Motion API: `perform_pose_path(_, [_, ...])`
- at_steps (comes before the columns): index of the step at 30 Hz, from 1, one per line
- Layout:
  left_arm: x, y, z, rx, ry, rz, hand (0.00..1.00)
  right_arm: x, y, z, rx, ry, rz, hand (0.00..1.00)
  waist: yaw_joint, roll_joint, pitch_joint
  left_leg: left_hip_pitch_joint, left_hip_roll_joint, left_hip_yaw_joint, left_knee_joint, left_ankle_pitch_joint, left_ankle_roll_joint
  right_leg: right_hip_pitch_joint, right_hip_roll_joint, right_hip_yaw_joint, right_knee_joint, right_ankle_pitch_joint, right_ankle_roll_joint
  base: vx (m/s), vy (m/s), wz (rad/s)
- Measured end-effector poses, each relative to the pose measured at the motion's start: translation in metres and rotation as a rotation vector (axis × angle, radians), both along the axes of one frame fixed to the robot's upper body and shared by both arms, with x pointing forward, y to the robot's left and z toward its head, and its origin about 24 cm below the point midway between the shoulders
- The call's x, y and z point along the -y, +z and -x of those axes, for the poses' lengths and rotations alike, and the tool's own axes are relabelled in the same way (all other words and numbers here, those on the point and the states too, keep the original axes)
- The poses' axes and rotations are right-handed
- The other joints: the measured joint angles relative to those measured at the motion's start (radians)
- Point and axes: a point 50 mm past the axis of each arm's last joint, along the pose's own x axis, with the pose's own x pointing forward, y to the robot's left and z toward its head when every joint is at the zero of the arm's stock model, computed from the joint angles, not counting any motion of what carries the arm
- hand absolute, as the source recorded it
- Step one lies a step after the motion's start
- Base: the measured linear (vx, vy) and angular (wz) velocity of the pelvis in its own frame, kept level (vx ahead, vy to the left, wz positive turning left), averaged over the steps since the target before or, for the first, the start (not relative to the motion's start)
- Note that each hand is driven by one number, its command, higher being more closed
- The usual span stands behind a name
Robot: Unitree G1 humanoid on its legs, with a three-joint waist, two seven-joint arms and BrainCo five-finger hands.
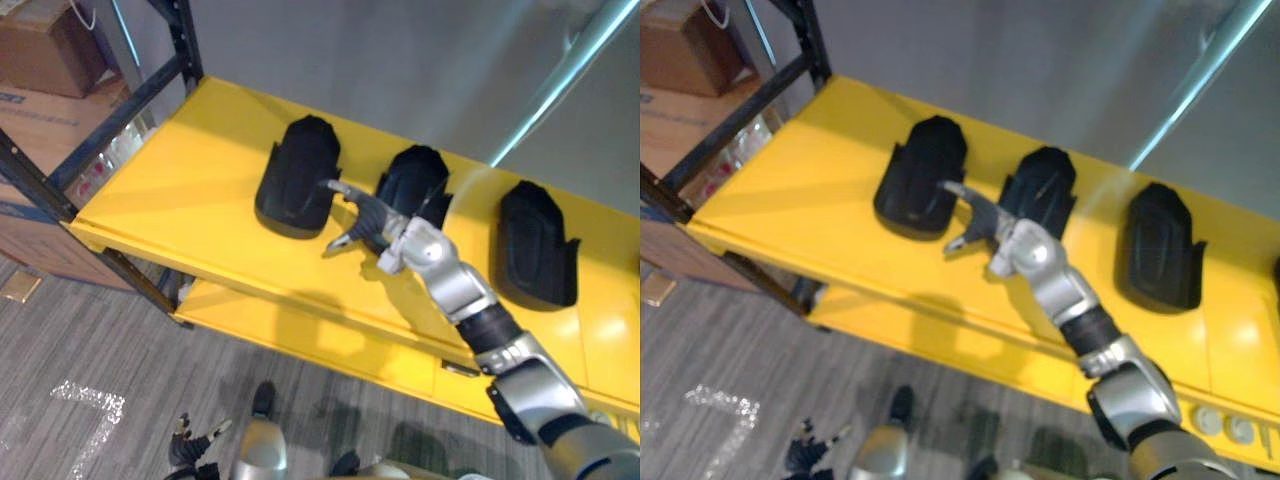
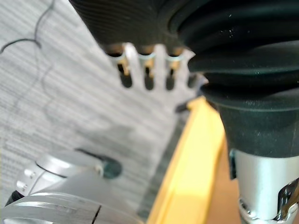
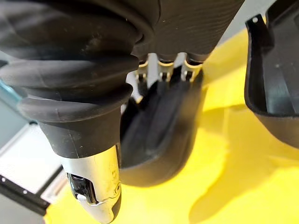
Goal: Walk over and take plastic housings, then place them on the shelf
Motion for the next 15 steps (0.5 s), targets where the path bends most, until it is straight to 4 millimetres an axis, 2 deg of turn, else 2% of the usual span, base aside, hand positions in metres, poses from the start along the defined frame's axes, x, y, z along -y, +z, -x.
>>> perform_pose_path(7, [0.0, 0.0, 0.0, -0.007, 0.001, 0.003, 0.0, 0.002, -0.014, 0.002, -0.058, -0.001, -0.004, 0.0, 0.011, 0.0, 0.0, -0.001, -0.001, -0.002, 0.0, 0.0, 0.0, -0.002, -0.001, 0.0, 0.002, -0.001, -0.001, 0.0, 0.0, 0.0])
perform_pose_path(15, [0.001, 0.0, -0.001, -0.001, 0.002, 0.004, 0.0, -0.011, -0.019, 0.003, -0.082, 0.022, -0.043, 0.0, 0.021, 0.001, 0.0, -0.017, -0.003, -0.022, 0.0, 0.001, 0.001, -0.006, -0.001, -0.021, 0.006, -0.003, -0.003, 0.0, -0.002, 0.06])
